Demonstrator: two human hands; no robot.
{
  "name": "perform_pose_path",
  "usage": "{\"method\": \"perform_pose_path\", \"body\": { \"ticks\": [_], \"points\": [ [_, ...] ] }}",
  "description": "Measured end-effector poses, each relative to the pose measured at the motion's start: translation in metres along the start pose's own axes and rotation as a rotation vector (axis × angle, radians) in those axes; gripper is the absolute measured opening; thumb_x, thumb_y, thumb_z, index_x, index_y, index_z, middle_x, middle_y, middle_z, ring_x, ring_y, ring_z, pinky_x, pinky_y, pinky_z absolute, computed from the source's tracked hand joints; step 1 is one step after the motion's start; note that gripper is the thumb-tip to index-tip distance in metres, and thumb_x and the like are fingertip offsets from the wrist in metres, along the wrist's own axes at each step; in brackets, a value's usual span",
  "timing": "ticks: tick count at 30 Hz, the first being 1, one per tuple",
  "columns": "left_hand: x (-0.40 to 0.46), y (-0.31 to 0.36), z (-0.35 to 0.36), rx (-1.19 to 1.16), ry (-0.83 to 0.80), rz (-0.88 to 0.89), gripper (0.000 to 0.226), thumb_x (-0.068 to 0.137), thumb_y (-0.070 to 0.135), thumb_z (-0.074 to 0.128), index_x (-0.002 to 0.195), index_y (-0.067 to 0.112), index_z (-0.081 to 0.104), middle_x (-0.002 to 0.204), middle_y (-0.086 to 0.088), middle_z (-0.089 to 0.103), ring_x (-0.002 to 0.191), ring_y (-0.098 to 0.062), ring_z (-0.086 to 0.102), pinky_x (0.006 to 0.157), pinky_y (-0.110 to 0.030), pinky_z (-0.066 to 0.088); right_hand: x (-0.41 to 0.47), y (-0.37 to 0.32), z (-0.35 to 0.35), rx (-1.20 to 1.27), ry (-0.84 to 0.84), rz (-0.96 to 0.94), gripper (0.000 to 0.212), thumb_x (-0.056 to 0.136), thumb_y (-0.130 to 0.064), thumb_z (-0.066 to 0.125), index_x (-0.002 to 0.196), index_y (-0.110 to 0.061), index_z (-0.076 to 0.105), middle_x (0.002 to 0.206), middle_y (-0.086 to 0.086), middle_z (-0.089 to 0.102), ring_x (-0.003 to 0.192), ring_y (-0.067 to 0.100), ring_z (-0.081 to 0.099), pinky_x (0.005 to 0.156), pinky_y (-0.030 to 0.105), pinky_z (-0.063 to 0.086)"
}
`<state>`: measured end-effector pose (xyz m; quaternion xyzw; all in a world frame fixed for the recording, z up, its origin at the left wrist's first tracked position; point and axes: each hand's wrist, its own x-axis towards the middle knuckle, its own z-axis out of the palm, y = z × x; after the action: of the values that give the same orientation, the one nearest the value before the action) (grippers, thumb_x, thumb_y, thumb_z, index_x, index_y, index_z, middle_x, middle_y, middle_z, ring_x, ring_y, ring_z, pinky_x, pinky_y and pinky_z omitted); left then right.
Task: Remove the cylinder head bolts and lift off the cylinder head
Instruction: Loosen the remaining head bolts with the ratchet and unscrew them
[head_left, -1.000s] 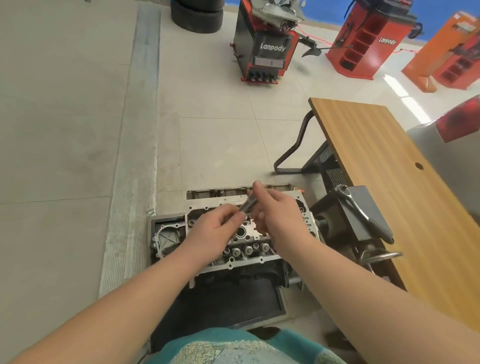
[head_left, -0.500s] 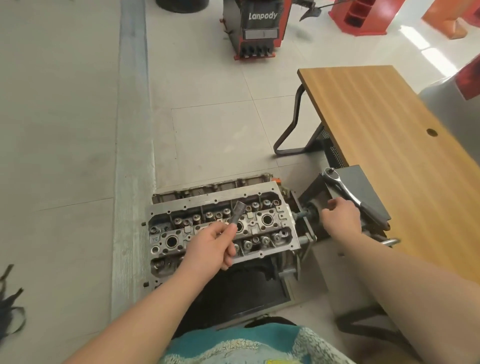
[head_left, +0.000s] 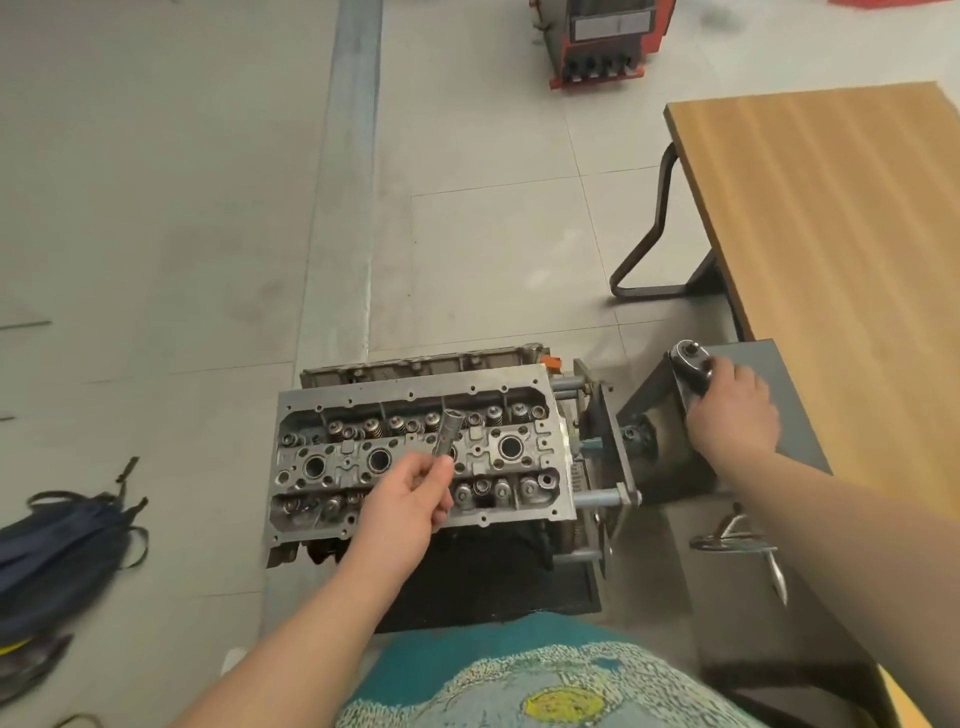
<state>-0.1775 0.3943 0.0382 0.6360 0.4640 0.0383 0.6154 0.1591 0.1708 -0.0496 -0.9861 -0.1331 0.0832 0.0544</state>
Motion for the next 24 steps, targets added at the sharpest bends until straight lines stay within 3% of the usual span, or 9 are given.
{"method": "perform_pose_path", "body": {
  "ticks": [7,10,12,15,17,22,24],
  "points": [
    [-0.009,-0.004,0.011,-0.014,0.030,-0.013,0.030,0.107,0.046,0.055,0.094,0.022,0.066,0.069,0.009,0.062,0.063,-0.008,0.057,0.062,-0.024,0.052,0.020,0.002,-0.017,0.172,-0.207,-0.028,0.060,0.091,-0.011,0.069,0.145,-0.021,0.046,0.121,0.013,0.065,0.094,0.036,0.065,0.073,0.043,0.057],
    [-0.012,-0.001,0.013,-0.018,0.025,0.002,0.030,0.107,0.047,0.055,0.094,0.022,0.066,0.069,0.009,0.061,0.061,-0.008,0.055,0.061,-0.025,0.051,0.009,-0.017,-0.030,0.629,-0.338,0.145,0.040,0.091,-0.007,0.066,0.131,-0.014,0.060,0.104,0.009,0.070,0.082,0.030,0.067,0.066,0.041,0.059],
    [-0.016,-0.003,0.011,0.005,0.021,0.020,0.031,0.106,0.048,0.054,0.090,0.024,0.064,0.068,0.009,0.060,0.061,-0.008,0.054,0.064,-0.030,0.050,-0.007,-0.034,-0.043,0.991,-0.486,0.258,0.031,0.095,-0.021,0.067,0.123,-0.009,0.067,0.086,0.008,0.069,0.069,0.022,0.065,0.061,0.036,0.056],
    [-0.022,-0.006,0.004,0.026,0.009,0.035,0.040,0.106,0.056,0.050,0.090,0.022,0.064,0.066,0.009,0.058,0.061,-0.009,0.053,0.067,-0.033,0.049,-0.039,-0.061,-0.066,1.280,-0.734,0.275,0.057,0.089,-0.063,0.068,0.117,-0.014,0.070,0.076,0.005,0.065,0.058,0.020,0.058,0.058,0.035,0.052],
    [-0.025,-0.008,-0.004,0.026,-0.007,0.045,0.049,0.102,0.066,0.046,0.087,0.024,0.066,0.065,0.007,0.056,0.061,-0.009,0.053,0.066,-0.031,0.048,-0.063,-0.078,-0.076,1.298,-0.863,0.177,0.068,0.088,-0.074,0.063,0.120,-0.014,0.070,0.076,0.006,0.063,0.059,0.022,0.056,0.058,0.036,0.051],
    [-0.029,-0.015,-0.027,0.109,-0.040,0.107,0.063,0.100,0.071,0.043,0.087,0.015,0.067,0.063,0.004,0.052,0.062,-0.013,0.052,0.070,-0.037,0.044,-0.132,-0.119,-0.086,1.186,-1.018,-0.021,0.056,0.086,-0.074,0.064,0.091,-0.020,0.077,0.077,0.010,0.062,0.059,0.024,0.054,0.056,0.035,0.047],
    [-0.031,-0.015,-0.036,0.109,-0.055,0.102,0.063,0.097,0.073,0.043,0.084,0.018,0.069,0.061,0.005,0.052,0.060,-0.011,0.052,0.069,-0.033,0.044,-0.156,-0.134,-0.089,1.154,-1.031,-0.067,0.053,0.088,-0.072,0.063,0.090,-0.020,0.074,0.076,0.012,0.061,0.057,0.024,0.052,0.055,0.034,0.045]
  ]
}}
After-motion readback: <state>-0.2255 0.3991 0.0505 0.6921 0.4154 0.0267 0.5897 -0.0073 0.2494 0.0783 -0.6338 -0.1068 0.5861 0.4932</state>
